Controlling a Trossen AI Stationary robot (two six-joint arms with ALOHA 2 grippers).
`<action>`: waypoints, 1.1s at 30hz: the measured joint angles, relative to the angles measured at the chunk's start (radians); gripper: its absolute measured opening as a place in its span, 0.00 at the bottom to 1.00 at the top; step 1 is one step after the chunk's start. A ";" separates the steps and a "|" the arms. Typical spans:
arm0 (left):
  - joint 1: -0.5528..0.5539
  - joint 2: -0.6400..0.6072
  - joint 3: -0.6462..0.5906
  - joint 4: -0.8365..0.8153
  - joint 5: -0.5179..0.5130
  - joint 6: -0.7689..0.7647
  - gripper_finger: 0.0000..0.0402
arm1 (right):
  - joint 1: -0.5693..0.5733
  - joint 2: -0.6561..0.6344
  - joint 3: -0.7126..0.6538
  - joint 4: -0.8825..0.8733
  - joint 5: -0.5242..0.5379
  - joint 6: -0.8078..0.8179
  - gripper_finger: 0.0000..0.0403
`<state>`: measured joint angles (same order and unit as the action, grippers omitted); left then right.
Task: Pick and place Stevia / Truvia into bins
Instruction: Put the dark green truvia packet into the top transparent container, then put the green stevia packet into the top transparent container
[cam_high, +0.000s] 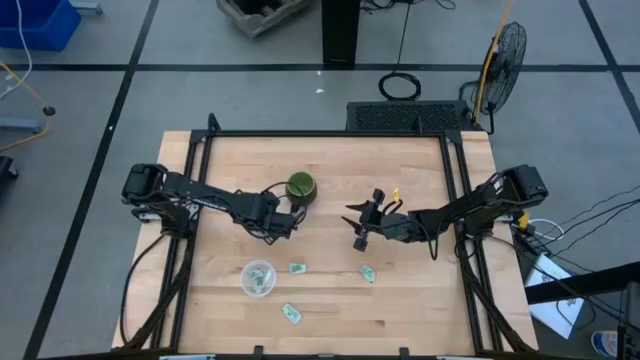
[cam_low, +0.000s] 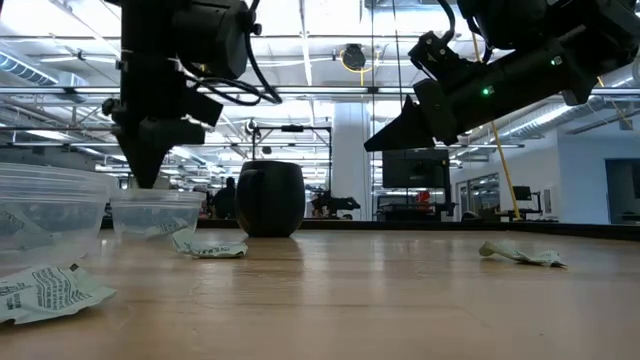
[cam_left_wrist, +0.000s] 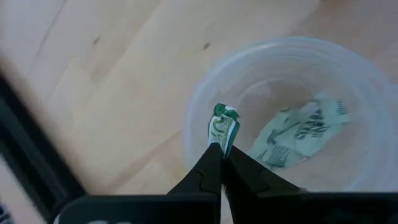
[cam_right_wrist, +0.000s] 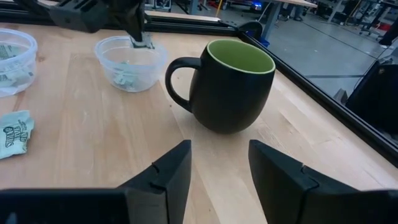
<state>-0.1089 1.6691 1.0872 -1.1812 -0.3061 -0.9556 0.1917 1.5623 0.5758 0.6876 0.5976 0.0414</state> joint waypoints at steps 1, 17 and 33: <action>0.000 0.000 -0.007 0.021 0.000 0.019 0.03 | 0.000 0.000 0.000 0.000 0.000 0.000 0.38; 0.011 0.000 -0.024 0.187 -0.004 0.244 0.16 | 0.000 0.000 0.000 -0.027 -0.103 0.000 0.44; 0.011 0.000 -0.003 0.187 0.163 0.316 0.25 | 0.051 0.000 0.000 -0.012 -0.392 0.000 0.44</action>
<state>-0.0977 1.6691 1.0845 -0.9941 -0.1427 -0.6397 0.2427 1.5623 0.5758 0.6757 0.2054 0.0414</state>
